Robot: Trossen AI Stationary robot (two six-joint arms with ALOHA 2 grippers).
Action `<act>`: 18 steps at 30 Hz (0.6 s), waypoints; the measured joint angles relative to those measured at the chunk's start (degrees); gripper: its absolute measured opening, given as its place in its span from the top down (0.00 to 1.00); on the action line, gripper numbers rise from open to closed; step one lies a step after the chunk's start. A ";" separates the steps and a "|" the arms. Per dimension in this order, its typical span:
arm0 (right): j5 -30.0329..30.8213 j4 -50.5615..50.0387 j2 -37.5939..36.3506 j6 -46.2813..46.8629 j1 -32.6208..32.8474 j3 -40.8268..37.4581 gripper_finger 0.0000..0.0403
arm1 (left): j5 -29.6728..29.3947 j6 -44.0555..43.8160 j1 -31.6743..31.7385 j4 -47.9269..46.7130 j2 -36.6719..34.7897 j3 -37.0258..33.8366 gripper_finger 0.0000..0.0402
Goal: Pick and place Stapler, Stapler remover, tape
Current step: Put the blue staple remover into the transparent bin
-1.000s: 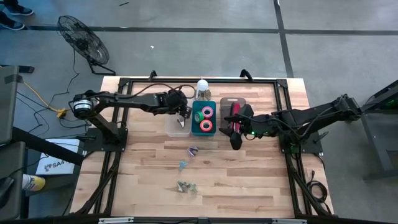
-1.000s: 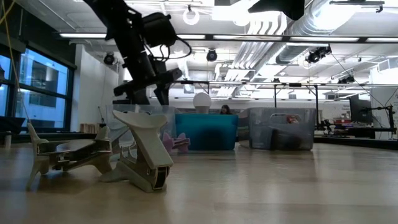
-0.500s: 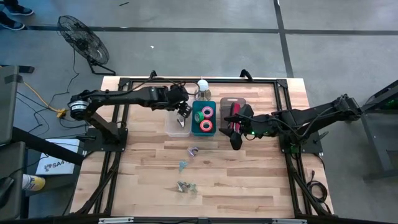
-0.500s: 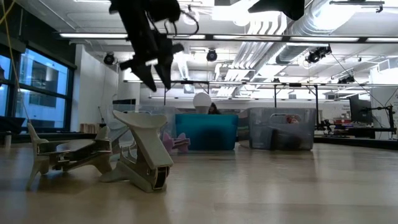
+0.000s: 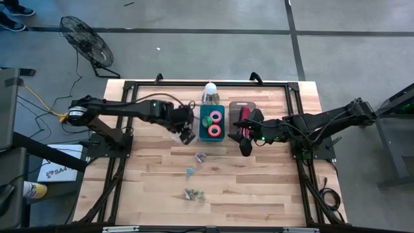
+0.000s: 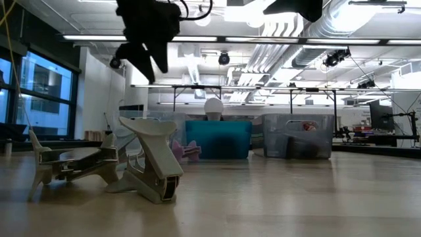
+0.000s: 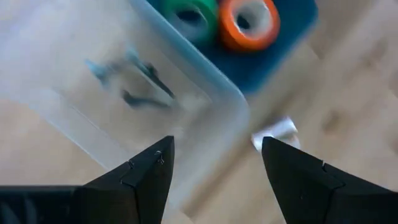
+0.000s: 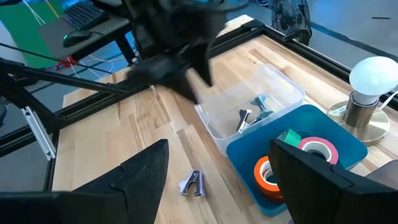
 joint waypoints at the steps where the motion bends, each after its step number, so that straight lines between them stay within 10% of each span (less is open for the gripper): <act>1: -0.05 0.00 0.00 0.00 0.00 0.00 0.34 | 1.19 -0.77 -1.09 -0.57 0.00 0.00 0.41; 18: -2.82 -1.11 0.00 -0.07 0.00 0.00 0.34 | 2.50 -25.34 -18.36 -0.64 1.75 -0.04 0.41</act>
